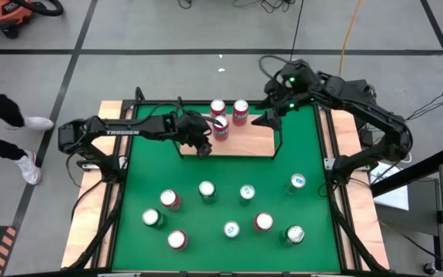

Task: Place canned beverage on shelf
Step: Put the red soda can on the shelf aligned with the other left red soda can

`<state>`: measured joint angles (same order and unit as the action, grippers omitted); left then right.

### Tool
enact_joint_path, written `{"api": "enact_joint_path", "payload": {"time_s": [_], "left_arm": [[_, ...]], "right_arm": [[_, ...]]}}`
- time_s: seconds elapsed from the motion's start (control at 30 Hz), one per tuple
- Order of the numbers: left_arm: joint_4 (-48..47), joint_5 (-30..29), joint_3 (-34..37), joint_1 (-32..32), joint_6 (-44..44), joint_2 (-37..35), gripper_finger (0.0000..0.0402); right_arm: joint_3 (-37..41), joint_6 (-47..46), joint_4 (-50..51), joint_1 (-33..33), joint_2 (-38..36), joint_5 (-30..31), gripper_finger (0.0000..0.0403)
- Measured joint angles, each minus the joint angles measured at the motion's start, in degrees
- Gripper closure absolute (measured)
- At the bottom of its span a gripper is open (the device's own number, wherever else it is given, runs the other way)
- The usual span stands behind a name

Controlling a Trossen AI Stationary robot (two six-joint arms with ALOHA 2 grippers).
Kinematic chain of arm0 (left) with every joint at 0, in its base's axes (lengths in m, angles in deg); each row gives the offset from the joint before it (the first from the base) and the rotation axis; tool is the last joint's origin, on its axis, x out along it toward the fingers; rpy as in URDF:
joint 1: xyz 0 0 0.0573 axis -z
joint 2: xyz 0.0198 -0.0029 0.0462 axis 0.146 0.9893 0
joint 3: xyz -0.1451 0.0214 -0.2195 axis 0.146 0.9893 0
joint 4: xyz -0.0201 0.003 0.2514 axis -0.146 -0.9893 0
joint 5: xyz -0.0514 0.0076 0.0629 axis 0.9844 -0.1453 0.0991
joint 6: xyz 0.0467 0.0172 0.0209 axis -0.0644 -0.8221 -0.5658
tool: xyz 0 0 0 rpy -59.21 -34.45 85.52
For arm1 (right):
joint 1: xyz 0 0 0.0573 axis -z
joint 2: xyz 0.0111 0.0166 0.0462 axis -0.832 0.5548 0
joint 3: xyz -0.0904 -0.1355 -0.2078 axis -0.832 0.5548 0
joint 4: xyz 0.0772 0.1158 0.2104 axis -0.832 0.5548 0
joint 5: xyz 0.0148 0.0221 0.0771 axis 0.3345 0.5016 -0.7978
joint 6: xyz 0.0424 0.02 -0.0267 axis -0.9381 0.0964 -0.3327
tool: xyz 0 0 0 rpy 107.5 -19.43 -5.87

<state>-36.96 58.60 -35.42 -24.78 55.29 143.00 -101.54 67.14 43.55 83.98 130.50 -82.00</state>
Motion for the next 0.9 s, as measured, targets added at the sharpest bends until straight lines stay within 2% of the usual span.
{"api": "enact_joint_path", "payload": {"time_s": [0.2,0.4,0.63,0.9], "left_arm": [[-2.65,-0.19,-3.13,0.81,0.57,-3.48,0.0252],[-4.86,-0.54,-6.2,0.76,-0.32,-7.77,0.0252],[-10.21,-2.96,-7.04,0.79,-0.36,-12.36,0.0252],[-13.99,-3.39,-7.04,0.79,-1.45,-13.84,0.0252]], "right_arm": [[0.0,1.79,-2.05,-2.77,5.3,1.92,0.0083],[0.0,2.71,-2.7,-3.54,11.38,5.96,0.0153],[0.0,2.8,-4.78,-3.54,18.87,6.0,0.0232],[0.0,2.66,-6.85,-3.54,23.65,6.03,0.0281]]}}
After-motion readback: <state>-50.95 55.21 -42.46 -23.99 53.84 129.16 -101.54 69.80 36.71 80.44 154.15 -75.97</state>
